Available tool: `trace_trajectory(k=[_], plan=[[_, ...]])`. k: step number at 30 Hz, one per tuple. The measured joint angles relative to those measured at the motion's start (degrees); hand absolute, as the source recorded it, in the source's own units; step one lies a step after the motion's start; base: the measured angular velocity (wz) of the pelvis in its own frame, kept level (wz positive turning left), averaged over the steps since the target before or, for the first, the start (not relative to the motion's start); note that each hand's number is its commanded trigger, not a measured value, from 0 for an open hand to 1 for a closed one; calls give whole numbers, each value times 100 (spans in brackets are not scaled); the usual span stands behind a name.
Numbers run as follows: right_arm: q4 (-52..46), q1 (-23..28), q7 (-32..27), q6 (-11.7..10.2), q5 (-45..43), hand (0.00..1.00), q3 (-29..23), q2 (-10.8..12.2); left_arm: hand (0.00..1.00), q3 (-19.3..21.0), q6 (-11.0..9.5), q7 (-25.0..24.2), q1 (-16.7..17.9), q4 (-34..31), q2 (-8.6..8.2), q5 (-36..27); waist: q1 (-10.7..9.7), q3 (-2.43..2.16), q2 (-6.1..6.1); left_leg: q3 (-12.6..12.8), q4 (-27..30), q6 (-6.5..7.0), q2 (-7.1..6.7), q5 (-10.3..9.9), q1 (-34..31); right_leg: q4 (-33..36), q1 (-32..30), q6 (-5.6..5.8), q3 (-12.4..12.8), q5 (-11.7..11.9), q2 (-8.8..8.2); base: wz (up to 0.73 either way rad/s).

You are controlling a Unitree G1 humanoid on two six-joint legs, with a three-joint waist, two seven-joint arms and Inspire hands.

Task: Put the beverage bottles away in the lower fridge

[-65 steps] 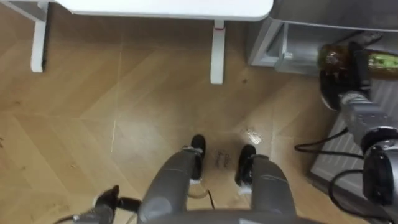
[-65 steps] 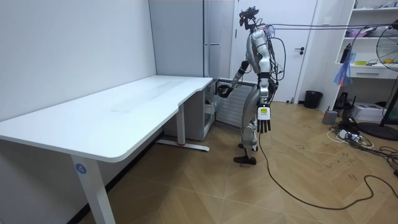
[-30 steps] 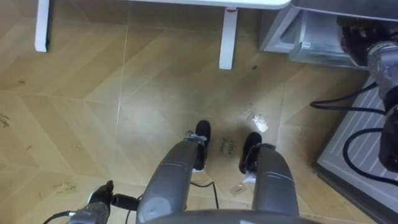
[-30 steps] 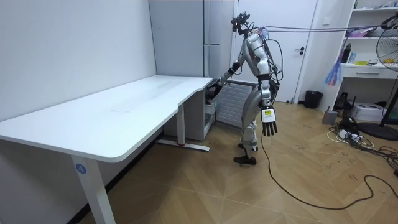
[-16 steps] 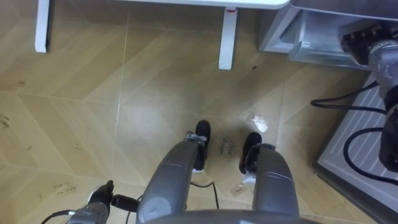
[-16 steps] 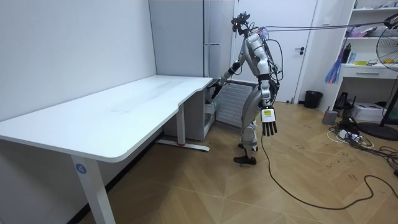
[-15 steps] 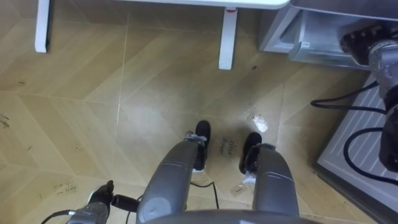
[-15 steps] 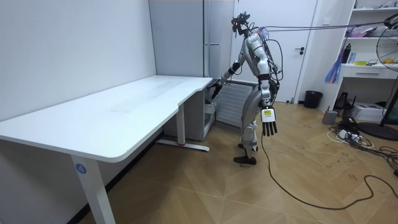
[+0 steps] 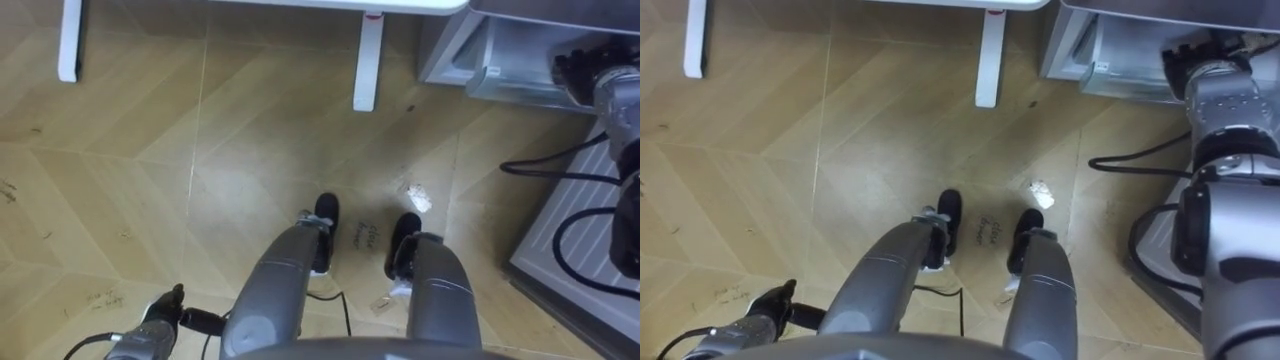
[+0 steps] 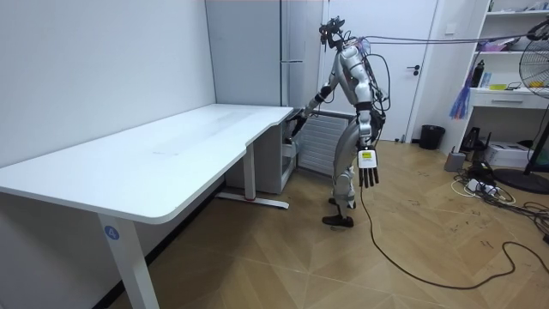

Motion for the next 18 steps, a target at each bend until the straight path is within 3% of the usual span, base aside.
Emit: trace_trajectory(k=[6, 8, 13, 18], plan=[[-160, 474, 275, -5, -1130, 0, 188, -32, 0, 158, -107, -23, -32, -10, 36, -25, -120, 8, -26, -3, -8, 11, 8, -9, 234, -78, 298, 22, -19, -19, 17, 4], [-319, 771, 312, -13, -1617, 0, 339, -53, 0, 151, -115, -17, -30, -1, 78, -23, -143, 18, -103, 2, -7, 7, 26, -47, 339, -102, 408, 35, 4, -27, 58, -5], [-922, 1489, 31, -27, -3013, 0, 498, -54, 0, 156, -198, 53, 33, 17, 139, -184, -284, -15, -222, -1, -18, -6, 161, -100, 558, -454, 743, 47, 21, 122, 257, -15], [-1392, 2261, -377, -69, -4131, 0, 510, 29, 0, 155, -209, 93, 59, 8, 214, -514, -298, -81, -246, 26, 49, -20, 282, -162, 568, -590, 849, 30, 31, 217, 387, -10]])
